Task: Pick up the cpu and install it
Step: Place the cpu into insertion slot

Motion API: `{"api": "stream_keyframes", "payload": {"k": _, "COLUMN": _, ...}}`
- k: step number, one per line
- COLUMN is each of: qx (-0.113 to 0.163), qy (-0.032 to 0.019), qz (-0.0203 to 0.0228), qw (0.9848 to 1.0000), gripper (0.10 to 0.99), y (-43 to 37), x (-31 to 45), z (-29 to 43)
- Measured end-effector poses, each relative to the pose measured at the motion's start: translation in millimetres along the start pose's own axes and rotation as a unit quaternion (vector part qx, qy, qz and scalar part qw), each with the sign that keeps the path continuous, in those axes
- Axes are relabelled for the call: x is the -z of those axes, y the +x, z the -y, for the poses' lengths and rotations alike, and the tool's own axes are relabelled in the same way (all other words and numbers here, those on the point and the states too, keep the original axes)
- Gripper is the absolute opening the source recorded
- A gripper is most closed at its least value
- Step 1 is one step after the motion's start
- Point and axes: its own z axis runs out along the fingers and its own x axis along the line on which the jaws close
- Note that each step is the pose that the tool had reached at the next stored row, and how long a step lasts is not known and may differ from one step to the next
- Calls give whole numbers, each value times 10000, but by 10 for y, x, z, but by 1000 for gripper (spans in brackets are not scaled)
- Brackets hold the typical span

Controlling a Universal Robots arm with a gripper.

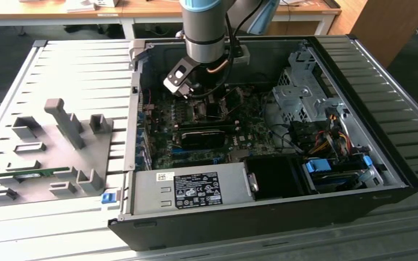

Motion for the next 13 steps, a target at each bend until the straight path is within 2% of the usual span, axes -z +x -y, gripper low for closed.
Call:
{"api": "stream_keyframes", "payload": {"k": 3, "qx": 0, "qy": 13, "qz": 2, "qw": 10000, "gripper": 580, "y": -1, "x": 6, "z": -15}}
{"api": "stream_keyframes", "payload": {"k": 4, "qx": -1, "qy": 18, "qz": 1, "qw": 10000, "gripper": 545, "y": -1, "x": 5, "z": -25}}
{"api": "stream_keyframes", "payload": {"k": 13, "qx": 0, "qy": 22, "qz": 0, "qw": 10000, "gripper": 545, "y": 0, "x": 4, "z": -36}}
